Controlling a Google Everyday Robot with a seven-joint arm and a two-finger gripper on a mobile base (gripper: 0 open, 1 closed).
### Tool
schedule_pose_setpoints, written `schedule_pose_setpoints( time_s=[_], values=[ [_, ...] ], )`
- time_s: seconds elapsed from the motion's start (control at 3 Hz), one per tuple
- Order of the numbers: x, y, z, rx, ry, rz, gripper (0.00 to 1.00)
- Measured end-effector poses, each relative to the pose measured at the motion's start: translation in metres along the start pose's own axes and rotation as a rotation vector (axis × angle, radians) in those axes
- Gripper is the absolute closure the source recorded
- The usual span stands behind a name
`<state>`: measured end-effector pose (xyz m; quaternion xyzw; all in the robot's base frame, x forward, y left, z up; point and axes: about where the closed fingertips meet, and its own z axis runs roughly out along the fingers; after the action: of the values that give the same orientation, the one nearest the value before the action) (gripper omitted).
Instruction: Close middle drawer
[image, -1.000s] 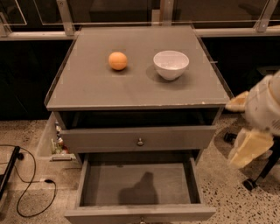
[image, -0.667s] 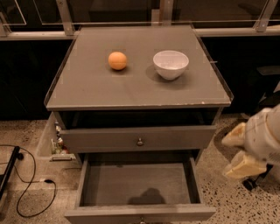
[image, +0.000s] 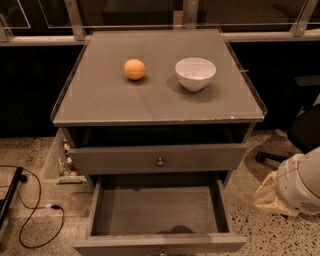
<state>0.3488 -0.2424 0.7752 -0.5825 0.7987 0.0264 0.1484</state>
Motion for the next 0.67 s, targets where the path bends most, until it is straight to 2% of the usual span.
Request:
schedule_pose_setpoints(
  time_s=[0.33,0.67],
  values=[
    [0.0,0.001,0.002,-0.003,0.0,0.002,1.0],
    [0.011,0.013,0.053,-0.063,-0.009,0.051,1.0]
  ],
)
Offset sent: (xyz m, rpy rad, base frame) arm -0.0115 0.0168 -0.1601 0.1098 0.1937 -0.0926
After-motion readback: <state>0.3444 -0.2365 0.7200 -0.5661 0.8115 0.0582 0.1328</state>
